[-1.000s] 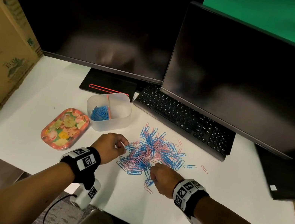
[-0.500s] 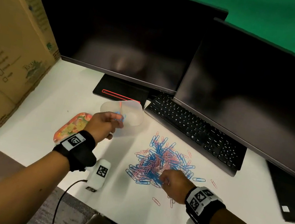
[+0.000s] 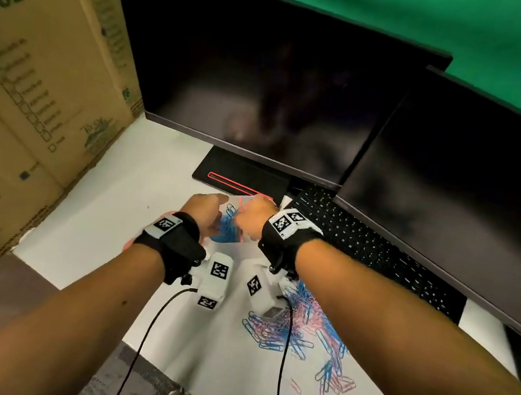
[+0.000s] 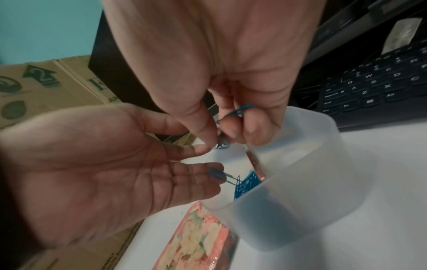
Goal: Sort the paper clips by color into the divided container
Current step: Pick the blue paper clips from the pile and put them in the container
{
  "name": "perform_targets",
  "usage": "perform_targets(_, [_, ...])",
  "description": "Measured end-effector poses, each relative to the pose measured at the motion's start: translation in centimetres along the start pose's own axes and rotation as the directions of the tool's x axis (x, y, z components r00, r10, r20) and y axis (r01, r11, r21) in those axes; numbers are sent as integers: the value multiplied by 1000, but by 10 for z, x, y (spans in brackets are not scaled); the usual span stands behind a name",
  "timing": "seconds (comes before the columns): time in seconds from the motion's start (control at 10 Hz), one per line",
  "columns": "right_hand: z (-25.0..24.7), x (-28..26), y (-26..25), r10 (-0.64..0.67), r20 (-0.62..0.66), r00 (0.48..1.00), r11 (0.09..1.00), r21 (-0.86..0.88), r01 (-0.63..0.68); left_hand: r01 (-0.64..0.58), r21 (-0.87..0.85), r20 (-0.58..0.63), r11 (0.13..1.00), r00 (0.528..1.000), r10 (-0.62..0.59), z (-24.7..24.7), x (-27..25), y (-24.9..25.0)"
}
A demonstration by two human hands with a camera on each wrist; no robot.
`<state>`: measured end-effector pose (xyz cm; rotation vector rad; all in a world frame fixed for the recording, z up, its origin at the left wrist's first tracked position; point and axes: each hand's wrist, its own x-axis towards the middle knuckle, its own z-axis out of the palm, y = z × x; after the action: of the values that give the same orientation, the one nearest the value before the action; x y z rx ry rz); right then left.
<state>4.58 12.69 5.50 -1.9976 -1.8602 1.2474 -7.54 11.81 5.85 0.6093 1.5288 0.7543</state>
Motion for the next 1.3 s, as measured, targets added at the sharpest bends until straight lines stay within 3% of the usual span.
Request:
perform_targets(0.1, [3, 18, -3, 44, 26, 999, 996, 71, -45, -49, 57, -23, 997, 998, 51, -3, 5, 1])
perform_targets(0.2, [0, 14, -11, 65, 62, 996, 964, 253, -79, -114, 70, -33, 991, 993, 117, -7, 2, 2])
perform_targets(0.3, [-3, 9, -7, -6, 118, 993, 995, 98, -6, -175, 53, -58, 983, 982, 178, -10, -4, -2])
perform_targets(0.4, [-12, 4, 12, 43, -22, 999, 938, 344, -33, -313, 112, -16, 943, 948, 317, -4, -17, -14])
perform_targets(0.5, [-26, -23, 45, 98, -67, 993, 909, 412, -62, -471, 266, 173, 841, 881, 439, 7, -29, -39])
perform_targets(0.6, [-34, -57, 91, 102, -126, 987, 945, 322, -57, -542, 430, 374, 722, 835, 404, 17, -29, -73])
perform_targets(0.7, [-30, -96, 141, 76, -156, 985, 993, -80, -90, -577, 611, 468, 542, 816, 341, 24, -24, -105])
perform_targets(0.8, [-9, -129, 171, -61, -49, 997, 949, -313, 43, -625, 703, 580, 340, 780, 236, 36, -26, -132])
perform_targets(0.9, [20, -146, 190, -237, 80, 968, 866, -434, 247, -730, 673, 713, 119, 684, 157, 48, -30, -153])
perform_targets(1.0, [40, -149, 202, -278, 158, 947, 796, -514, 320, -771, 636, 751, 34, 629, 203, 49, -28, -157])
perform_targets(1.1, [44, -153, 222, -247, 149, 958, 781, -555, 287, -736, 677, 715, -11, 653, 250, 40, -21, -151])
perform_targets(1.2, [42, -156, 239, -226, 127, 966, 770, -584, 257, -670, 741, 655, -46, 706, 270, 25, -13, -145])
perform_targets(1.3, [32, -159, 243, -195, 39, 980, 781, -599, 179, -611, 791, 587, -37, 739, 331, 17, -8, -142])
